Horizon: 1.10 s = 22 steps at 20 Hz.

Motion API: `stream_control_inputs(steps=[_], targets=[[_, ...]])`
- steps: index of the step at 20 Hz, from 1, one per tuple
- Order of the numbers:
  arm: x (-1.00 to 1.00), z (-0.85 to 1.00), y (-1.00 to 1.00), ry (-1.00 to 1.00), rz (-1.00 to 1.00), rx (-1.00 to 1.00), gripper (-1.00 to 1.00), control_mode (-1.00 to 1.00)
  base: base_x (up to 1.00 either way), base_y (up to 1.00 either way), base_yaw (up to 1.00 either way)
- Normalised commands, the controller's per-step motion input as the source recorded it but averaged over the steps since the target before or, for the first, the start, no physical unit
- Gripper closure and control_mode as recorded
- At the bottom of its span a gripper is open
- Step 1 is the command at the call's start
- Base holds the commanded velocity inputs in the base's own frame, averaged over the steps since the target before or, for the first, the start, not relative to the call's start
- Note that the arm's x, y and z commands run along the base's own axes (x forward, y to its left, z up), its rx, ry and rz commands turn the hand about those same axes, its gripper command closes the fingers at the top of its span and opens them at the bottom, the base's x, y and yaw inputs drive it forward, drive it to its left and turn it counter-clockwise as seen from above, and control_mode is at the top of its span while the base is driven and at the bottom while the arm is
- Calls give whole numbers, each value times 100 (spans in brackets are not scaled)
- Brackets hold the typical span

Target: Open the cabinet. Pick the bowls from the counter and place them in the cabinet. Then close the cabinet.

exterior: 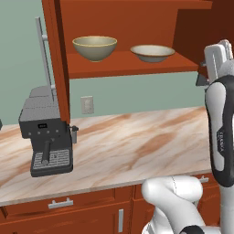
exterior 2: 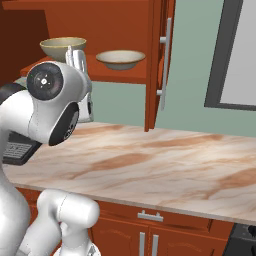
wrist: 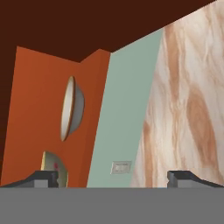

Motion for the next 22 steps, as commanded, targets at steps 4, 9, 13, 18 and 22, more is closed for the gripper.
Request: stream_control_inputs(steps=[4,9,13,18,22], targets=[[-55,12,0,2,2,0,-100,-100,0,0,0],[-43,13,0,0,0,0,-100,-100,0,0,0],[-31,11,-11,0,0,0,-100,-100,0,0,0],[-42,-10,-14,-7,0,0,-100,-100,0,0,0],[-46,-19,-3,-20,0,0,-100,-100,0,0,0]])
